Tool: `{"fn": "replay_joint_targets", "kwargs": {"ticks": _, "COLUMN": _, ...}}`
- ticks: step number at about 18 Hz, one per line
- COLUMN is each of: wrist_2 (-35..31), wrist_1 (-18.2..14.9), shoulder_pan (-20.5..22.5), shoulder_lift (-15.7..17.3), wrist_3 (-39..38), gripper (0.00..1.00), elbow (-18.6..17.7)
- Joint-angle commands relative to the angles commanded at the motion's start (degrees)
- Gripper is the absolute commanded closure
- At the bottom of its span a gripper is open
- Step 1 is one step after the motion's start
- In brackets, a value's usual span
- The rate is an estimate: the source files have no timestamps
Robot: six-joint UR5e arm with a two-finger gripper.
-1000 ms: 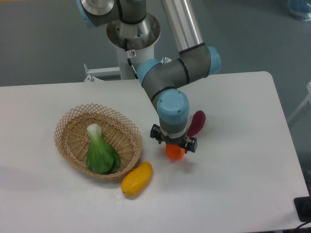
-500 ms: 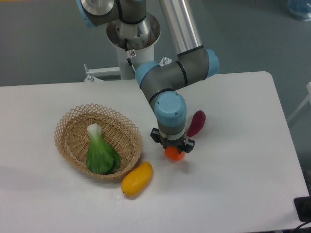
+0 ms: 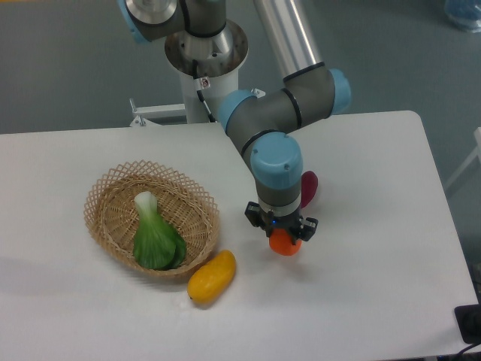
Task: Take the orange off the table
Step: 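Lift the grasped orange up off the table and carry it sideways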
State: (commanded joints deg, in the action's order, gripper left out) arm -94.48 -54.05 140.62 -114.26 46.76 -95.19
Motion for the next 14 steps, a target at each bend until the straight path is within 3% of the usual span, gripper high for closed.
{"fn": "replay_joint_targets", "kwargs": {"ticks": 6, "wrist_2": 1.05, "wrist_1": -0.79, "shoulder_pan": 1.32, "shoulder_lift": -0.35, "wrist_3": 2.81, "gripper": 0.48, "elbow": 3.51}}
{"fn": "replay_joint_targets", "kwargs": {"ticks": 9, "wrist_2": 1.85, "wrist_1": -3.51, "shoulder_pan": 2.46, "shoulder_lift": -0.79, "wrist_3": 6.4, "gripper": 0.49, "elbow": 5.89}}
{"fn": "replay_joint_targets", "kwargs": {"ticks": 14, "wrist_2": 1.85, "wrist_1": -3.61, "shoulder_pan": 2.55, "shoulder_lift": -0.7, "wrist_3": 9.14, "gripper": 0.48, "elbow": 6.16}}
